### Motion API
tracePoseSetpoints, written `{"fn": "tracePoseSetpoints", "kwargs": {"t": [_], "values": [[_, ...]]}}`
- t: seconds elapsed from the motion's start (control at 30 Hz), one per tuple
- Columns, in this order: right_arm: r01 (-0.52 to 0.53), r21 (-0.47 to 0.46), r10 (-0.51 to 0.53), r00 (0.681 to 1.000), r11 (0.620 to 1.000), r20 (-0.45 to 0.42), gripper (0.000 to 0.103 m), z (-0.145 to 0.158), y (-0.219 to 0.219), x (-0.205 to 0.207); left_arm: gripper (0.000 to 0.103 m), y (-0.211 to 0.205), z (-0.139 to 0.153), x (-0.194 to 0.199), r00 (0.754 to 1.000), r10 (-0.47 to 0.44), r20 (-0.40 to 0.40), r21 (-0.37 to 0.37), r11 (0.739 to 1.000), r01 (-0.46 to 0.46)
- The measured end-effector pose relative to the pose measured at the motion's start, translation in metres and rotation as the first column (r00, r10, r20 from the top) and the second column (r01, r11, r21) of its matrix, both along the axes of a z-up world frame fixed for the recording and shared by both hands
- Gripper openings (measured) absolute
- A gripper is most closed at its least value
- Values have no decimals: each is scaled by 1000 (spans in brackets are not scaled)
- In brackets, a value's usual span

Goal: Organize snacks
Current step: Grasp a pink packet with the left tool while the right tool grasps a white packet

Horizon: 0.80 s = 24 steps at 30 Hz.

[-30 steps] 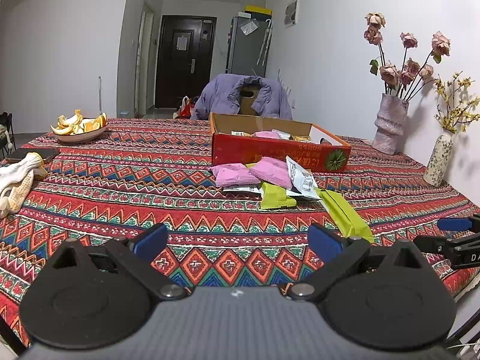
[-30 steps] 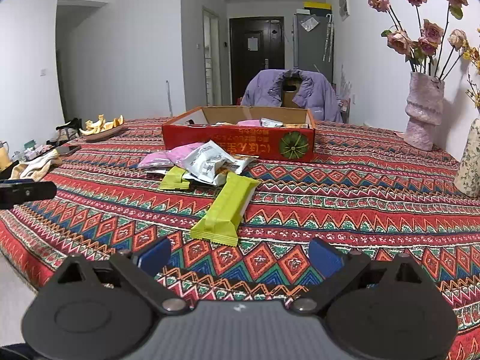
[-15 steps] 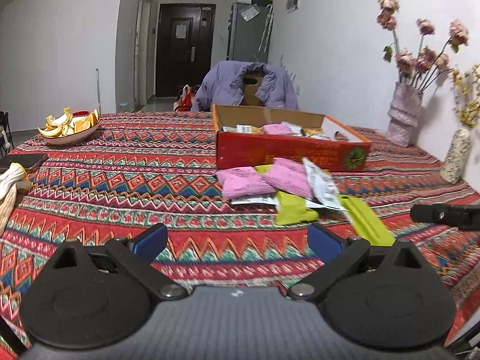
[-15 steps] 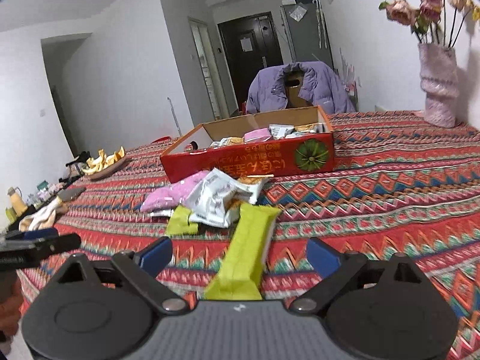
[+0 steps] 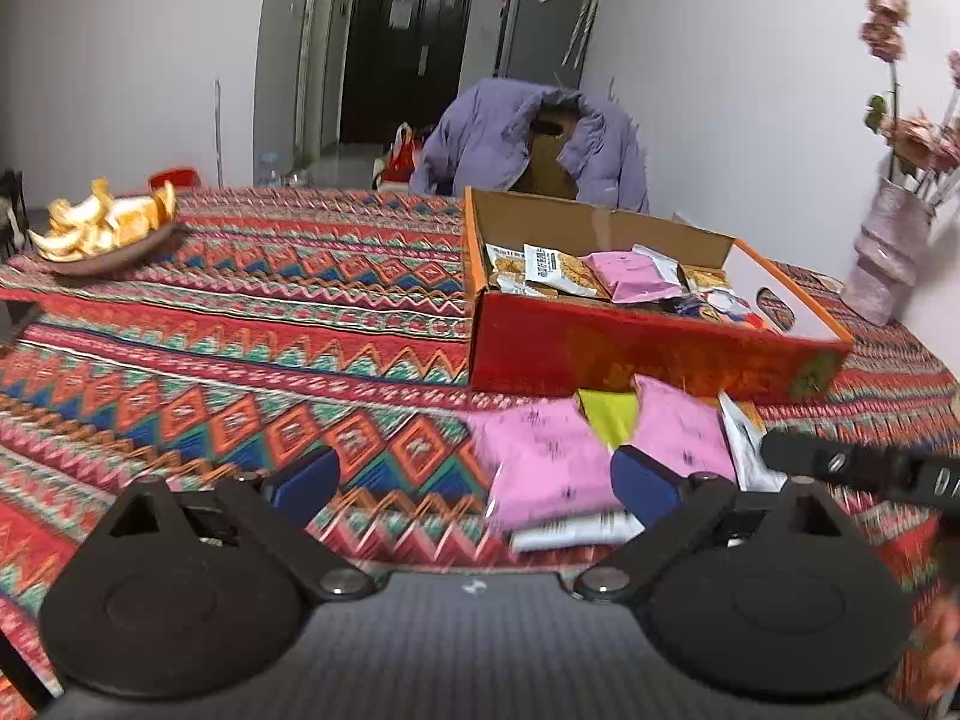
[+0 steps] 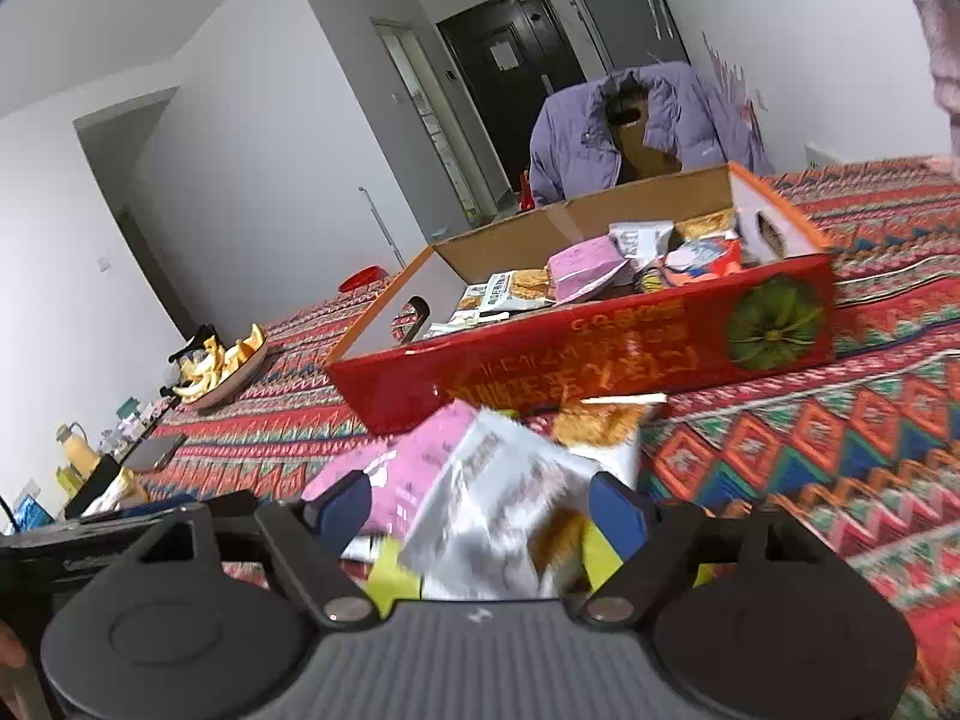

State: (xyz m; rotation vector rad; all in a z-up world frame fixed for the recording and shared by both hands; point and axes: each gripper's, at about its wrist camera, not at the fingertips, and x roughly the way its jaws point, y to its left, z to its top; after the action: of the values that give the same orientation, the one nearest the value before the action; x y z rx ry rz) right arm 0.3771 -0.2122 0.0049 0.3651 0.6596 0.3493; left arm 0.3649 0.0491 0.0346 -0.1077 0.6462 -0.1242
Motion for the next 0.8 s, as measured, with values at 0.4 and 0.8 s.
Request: {"fn": "tracePoseSetpoints", "kwargs": {"t": [0.4, 0.8], "values": [[29, -1, -29, 997, 1000, -69, 49, -21, -24, 16, 82, -25, -34, 63, 990, -2, -139, -71, 997, -8], [33, -68, -34, 999, 997, -5, 48, -11, -29, 5, 66, -24, -33, 53, 988, -55, -148, -104, 994, 40]]}}
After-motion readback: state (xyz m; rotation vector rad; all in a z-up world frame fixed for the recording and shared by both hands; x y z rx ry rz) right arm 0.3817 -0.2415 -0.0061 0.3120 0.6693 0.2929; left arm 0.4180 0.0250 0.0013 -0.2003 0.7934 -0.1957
